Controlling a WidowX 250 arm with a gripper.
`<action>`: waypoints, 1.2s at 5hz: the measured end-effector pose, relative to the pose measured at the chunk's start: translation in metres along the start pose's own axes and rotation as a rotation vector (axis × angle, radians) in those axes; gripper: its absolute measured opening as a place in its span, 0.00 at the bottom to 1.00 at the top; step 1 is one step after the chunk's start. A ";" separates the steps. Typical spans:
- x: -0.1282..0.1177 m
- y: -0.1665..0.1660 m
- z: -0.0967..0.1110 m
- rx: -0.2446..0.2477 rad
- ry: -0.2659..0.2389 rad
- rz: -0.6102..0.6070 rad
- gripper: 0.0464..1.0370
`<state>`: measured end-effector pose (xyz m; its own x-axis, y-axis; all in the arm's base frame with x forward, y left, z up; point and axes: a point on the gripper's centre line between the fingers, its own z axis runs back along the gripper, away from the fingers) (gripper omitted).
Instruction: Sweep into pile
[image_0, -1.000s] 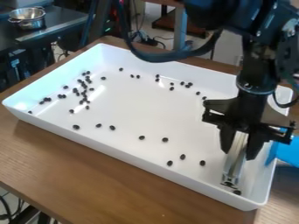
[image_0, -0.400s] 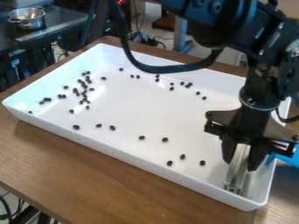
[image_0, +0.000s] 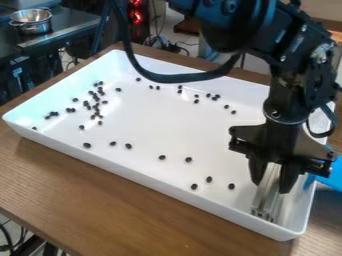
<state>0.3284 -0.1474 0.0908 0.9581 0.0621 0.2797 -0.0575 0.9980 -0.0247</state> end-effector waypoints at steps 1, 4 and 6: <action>0.005 0.025 -0.004 0.009 -0.014 -0.004 0.32; 0.001 0.146 0.002 0.065 -0.086 0.049 0.32; 0.014 0.240 0.021 0.125 -0.068 0.197 0.32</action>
<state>0.3217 0.0927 0.1091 0.9042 0.2516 0.3451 -0.2796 0.9595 0.0331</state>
